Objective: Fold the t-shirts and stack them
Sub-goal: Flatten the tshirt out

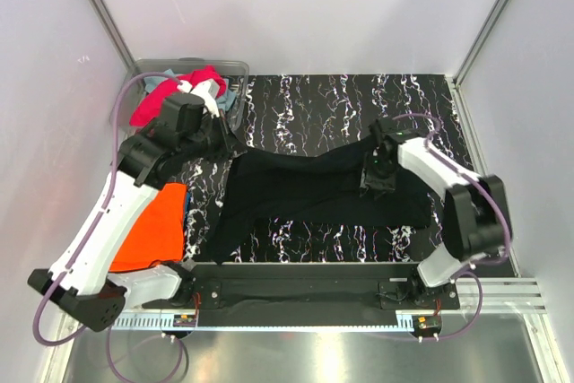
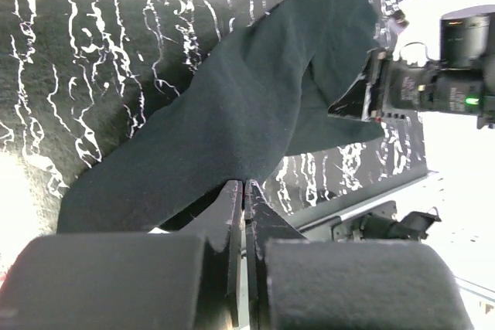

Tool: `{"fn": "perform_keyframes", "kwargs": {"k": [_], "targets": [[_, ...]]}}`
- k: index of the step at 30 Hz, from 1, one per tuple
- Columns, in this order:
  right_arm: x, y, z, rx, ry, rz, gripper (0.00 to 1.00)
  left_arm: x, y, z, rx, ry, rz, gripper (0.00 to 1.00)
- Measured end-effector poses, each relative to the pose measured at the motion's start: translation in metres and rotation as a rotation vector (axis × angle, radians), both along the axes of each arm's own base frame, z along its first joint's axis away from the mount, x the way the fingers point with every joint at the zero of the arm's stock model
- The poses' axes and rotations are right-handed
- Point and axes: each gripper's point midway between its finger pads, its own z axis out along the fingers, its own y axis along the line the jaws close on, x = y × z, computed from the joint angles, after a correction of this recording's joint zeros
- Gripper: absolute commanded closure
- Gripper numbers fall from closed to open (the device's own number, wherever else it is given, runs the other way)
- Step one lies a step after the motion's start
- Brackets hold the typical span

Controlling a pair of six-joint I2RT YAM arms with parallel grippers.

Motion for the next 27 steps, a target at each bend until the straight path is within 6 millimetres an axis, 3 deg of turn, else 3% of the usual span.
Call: {"fn": "perform_keyframes", "kwargs": {"k": [6,10,16,23,27], "targets": [[0.004,-0.013,-0.042,-0.128,0.108,0.040,0.51,0.018,-0.012,-0.020,0.035,0.062,-0.022,1.00],[0.013,-0.024,-0.043,-0.198,0.094,0.041,0.51,0.021,-0.016,-0.025,0.047,0.076,-0.048,1.00],[0.036,-0.033,-0.049,-0.263,0.080,0.041,0.57,0.033,-0.023,-0.012,0.056,0.040,-0.074,1.00],[0.036,-0.040,-0.055,-0.276,0.102,0.043,0.62,0.038,-0.030,-0.005,0.068,0.013,-0.103,1.00],[0.036,-0.043,-0.056,-0.282,0.103,0.044,0.89,0.038,-0.030,-0.006,0.070,0.016,-0.103,1.00]]}}
